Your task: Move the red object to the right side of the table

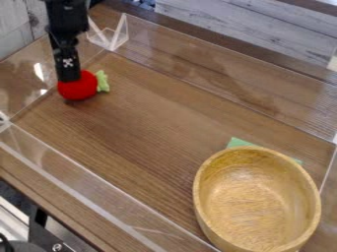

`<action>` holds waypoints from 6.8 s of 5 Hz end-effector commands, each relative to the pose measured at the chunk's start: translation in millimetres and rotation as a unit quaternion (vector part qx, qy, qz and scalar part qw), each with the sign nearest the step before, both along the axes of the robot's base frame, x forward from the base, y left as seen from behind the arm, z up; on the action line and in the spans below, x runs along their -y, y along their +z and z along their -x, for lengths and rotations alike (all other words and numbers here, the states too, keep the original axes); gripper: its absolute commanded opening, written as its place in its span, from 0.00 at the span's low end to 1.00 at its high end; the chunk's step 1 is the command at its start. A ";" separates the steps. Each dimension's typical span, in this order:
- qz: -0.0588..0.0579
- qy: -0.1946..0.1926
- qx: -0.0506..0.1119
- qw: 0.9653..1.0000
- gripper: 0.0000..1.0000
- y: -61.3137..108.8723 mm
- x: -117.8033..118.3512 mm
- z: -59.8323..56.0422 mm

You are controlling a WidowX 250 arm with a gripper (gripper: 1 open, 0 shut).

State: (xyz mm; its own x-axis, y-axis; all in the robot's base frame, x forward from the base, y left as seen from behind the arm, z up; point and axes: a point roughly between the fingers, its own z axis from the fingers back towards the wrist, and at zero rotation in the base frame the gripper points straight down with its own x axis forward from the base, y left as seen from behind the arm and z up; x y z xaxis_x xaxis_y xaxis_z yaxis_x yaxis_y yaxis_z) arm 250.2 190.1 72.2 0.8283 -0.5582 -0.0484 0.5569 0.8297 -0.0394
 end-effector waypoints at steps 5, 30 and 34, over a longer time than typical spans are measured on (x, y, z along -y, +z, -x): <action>0.051 0.044 0.023 0.997 1.00 -15.9 -14.5 -14.9; 0.111 0.079 -0.081 0.987 0.00 -44.6 116.3 -47.1; 0.083 0.071 -0.021 0.994 0.00 18.4 149.9 -75.7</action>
